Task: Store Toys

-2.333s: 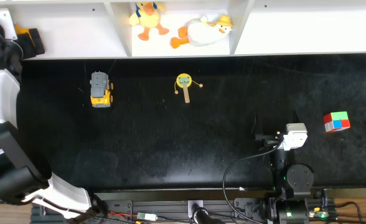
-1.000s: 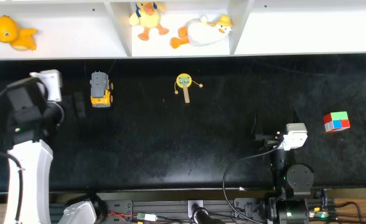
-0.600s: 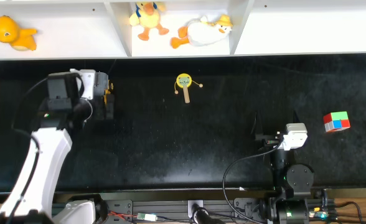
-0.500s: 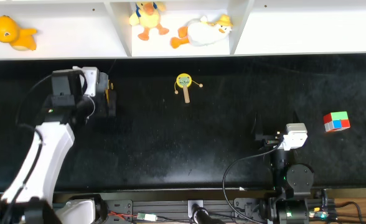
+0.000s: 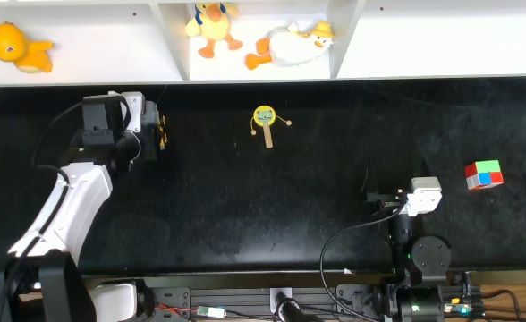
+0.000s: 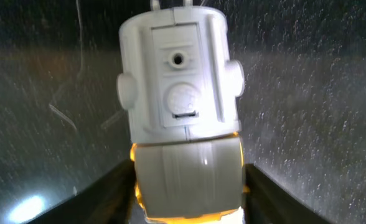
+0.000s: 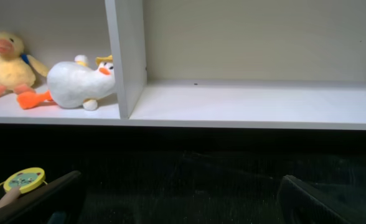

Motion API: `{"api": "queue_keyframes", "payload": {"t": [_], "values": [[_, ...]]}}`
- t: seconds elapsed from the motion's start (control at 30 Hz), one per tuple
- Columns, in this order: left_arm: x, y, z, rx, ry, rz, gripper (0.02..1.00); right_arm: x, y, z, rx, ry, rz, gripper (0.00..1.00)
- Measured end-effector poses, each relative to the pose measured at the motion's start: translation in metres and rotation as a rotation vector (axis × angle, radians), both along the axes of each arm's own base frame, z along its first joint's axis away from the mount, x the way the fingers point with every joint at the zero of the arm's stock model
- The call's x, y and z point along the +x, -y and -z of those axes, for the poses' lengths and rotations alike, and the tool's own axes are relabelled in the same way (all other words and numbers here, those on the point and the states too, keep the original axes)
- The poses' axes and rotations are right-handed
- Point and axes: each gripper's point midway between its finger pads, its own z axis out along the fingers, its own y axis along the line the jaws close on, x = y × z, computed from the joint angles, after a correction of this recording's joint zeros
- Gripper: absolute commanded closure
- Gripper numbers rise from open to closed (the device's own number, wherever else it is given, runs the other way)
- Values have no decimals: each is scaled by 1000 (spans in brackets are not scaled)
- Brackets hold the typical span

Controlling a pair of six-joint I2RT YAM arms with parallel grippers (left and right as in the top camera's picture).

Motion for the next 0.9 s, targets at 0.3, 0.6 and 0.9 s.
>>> {"api": "queue_keyframes", "payload": {"t": [0.3, 0.6, 0.9], "values": [[3, -1, -3, 3, 15, -3, 636, 0, 0, 0, 0, 0, 0, 5], [-30, -8, -24, 44, -27, -29, 649, 0, 0, 0, 0, 0, 0, 5], [-40, -11, -62, 61, 71, -41, 652, 0, 0, 0, -1, 0, 0, 5]]}}
